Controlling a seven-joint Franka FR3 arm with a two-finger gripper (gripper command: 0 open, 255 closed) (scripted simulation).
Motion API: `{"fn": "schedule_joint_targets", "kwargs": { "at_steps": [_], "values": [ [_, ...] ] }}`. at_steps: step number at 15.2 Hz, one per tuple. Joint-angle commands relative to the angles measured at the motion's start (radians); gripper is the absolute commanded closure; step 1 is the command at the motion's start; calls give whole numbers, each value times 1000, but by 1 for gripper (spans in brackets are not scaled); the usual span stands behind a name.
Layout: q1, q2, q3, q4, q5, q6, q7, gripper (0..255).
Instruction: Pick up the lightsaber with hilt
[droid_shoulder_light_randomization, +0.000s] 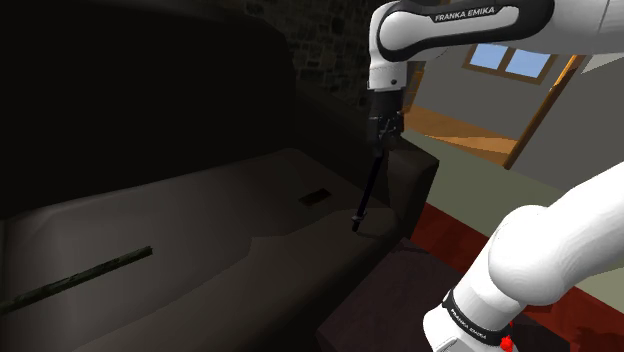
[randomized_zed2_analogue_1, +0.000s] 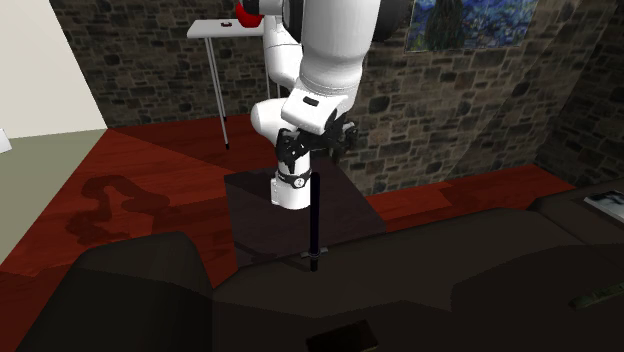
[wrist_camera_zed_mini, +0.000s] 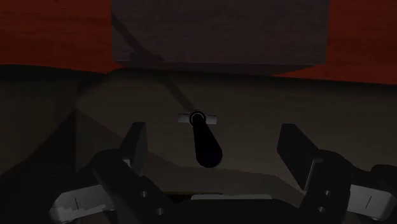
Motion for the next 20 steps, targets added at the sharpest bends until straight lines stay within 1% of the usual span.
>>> {"fn": "schedule_joint_targets", "kwargs": {
  "at_steps": [1, 5, 7, 8, 17, 20],
  "values": [
    [-2, 14, -4, -20, 0, 27, -2, 0],
    [-2, 21, -5, -68, -1, 82, 0, 0],
    [-2, 22, -6, -74, -1, 90, 0, 0],
    [-2, 20, -5, -75, -1, 88, 0, 255],
    [-2, 22, -6, -74, -1, 90, 0, 255],
    [-2, 16, -4, -39, 0, 49, -1, 255]
  ]
}}
